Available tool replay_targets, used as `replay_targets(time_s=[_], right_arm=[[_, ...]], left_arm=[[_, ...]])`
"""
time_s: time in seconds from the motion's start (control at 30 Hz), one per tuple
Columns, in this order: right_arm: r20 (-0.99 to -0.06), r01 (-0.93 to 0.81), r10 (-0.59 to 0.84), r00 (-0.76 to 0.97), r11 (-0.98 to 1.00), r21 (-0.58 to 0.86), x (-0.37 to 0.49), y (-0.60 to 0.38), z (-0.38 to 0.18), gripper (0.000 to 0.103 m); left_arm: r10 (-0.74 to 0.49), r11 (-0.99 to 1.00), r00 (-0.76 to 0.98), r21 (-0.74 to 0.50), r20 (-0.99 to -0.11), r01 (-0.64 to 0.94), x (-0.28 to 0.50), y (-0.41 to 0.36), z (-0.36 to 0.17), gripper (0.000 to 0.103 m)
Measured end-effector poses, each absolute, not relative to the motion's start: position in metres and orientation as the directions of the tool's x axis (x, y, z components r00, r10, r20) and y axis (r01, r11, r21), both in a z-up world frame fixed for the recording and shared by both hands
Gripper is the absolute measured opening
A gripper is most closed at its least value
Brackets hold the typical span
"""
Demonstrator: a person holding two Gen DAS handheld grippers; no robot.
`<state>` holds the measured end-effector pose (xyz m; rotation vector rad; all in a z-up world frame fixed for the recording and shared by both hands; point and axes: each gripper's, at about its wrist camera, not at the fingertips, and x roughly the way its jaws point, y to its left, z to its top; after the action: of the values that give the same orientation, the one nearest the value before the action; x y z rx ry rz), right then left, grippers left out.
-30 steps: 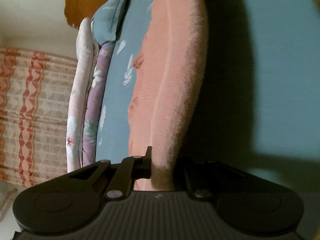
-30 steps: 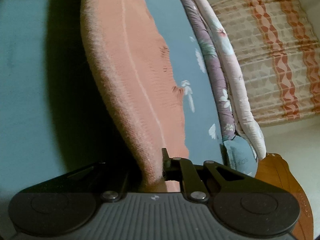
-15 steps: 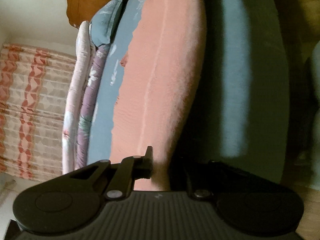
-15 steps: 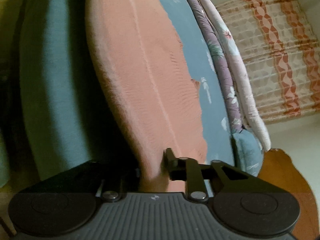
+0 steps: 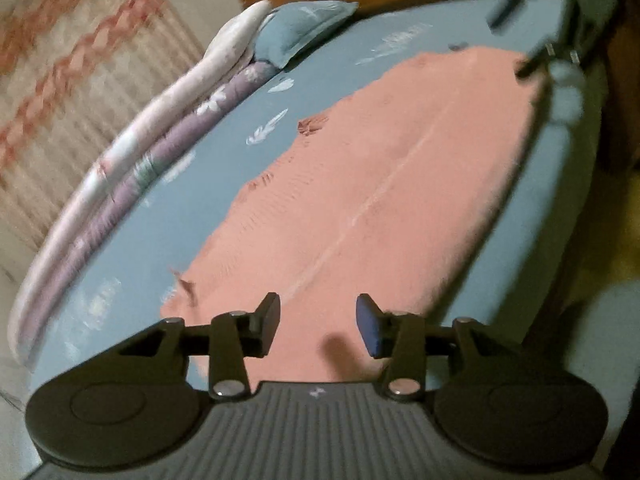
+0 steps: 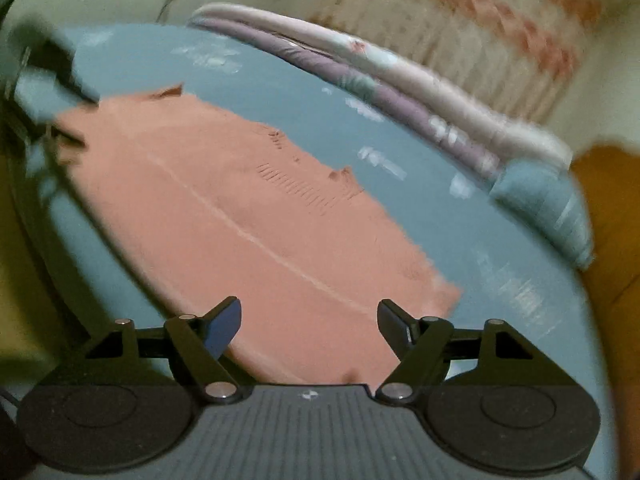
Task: Fold clothes
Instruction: 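Open both tools and lift them off the sweater, then move both open tools over the sweater toward its collar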
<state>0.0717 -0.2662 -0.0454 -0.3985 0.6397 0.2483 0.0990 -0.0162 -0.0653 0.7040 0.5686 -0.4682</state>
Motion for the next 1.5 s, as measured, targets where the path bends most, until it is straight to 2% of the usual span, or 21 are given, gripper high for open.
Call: replay_targets(time_s=[0.1, 0.17, 0.23, 0.37, 0.47, 0.63, 0.67, 0.77, 0.87, 1.0, 1.07, 1.23, 1.4, 1.5], right_arm=[[-0.674, -0.303, 0.132, 0.727, 0.942, -0.142, 0.078, -0.284, -0.071, 0.079], [-0.679, -0.257, 0.163, 0.715, 0.966, -0.038, 0.072, -0.301, -0.081, 0.082], [-0.681, -0.221, 0.162, 0.714, 0.975, 0.000, 0.065, -0.312, -0.079, 0.082], [-0.628, -0.199, 0.159, 0.762, 0.980, 0.007, 0.060, -0.314, -0.056, 0.082], [-0.592, -0.179, 0.161, 0.790, 0.983, 0.028, 0.078, -0.313, -0.051, 0.085], [-0.652, -0.136, 0.137, 0.746, 0.989, 0.052, 0.089, -0.318, -0.075, 0.085], [-0.655, -0.137, 0.137, 0.743, 0.989, 0.052, 0.085, -0.320, -0.074, 0.085], [-0.646, -0.144, 0.135, 0.751, 0.989, 0.038, 0.080, -0.324, -0.057, 0.089], [-0.581, -0.152, 0.138, 0.802, 0.988, 0.026, 0.095, -0.323, -0.034, 0.097], [-0.542, -0.188, 0.200, 0.816, 0.979, 0.077, 0.144, -0.310, -0.027, 0.098], [-0.557, -0.202, 0.219, 0.801, 0.975, 0.092, 0.169, -0.302, -0.037, 0.098], [-0.635, -0.188, 0.194, 0.748, 0.979, 0.077, 0.213, -0.298, -0.071, 0.101], [-0.671, -0.146, 0.168, 0.722, 0.985, 0.089, 0.236, -0.316, -0.068, 0.103], [-0.690, -0.126, 0.168, 0.704, 0.986, 0.111, 0.247, -0.315, -0.054, 0.103]], left_arm=[[-0.222, 0.765, 0.726, 0.346, -0.651, 0.544, 0.102, 0.006, -0.079, 0.044], [-0.241, 0.827, 0.711, 0.244, -0.661, 0.507, 0.101, 0.025, -0.081, 0.048], [-0.244, 0.869, 0.693, 0.163, -0.678, 0.467, 0.101, 0.043, -0.077, 0.050], [-0.238, 0.873, 0.705, 0.172, -0.668, 0.457, 0.113, 0.043, -0.063, 0.052], [-0.279, 0.877, 0.713, 0.131, -0.643, 0.462, 0.129, 0.035, -0.058, 0.060], [-0.264, 0.900, 0.656, 0.064, -0.707, 0.432, 0.139, 0.040, -0.083, 0.062], [-0.278, 0.904, 0.650, 0.035, -0.708, 0.425, 0.137, 0.046, -0.081, 0.062], [-0.255, 0.913, 0.676, 0.058, -0.691, 0.404, 0.136, 0.054, -0.061, 0.064], [-0.308, 0.904, 0.702, 0.033, -0.642, 0.426, 0.154, 0.051, -0.041, 0.073], [-0.408, 0.881, 0.683, -0.064, -0.605, 0.470, 0.197, 0.038, -0.035, 0.074], [-0.430, 0.873, 0.659, -0.098, -0.617, 0.478, 0.222, 0.031, -0.047, 0.074], [-0.385, 0.891, 0.653, -0.079, -0.652, 0.446, 0.259, 0.031, -0.078, 0.076], [-0.293, 0.928, 0.636, -0.052, -0.714, 0.370, 0.290, 0.028, -0.061, 0.074], [-0.317, 0.927, 0.627, -0.093, -0.711, 0.363, 0.300, 0.026, -0.043, 0.075]])
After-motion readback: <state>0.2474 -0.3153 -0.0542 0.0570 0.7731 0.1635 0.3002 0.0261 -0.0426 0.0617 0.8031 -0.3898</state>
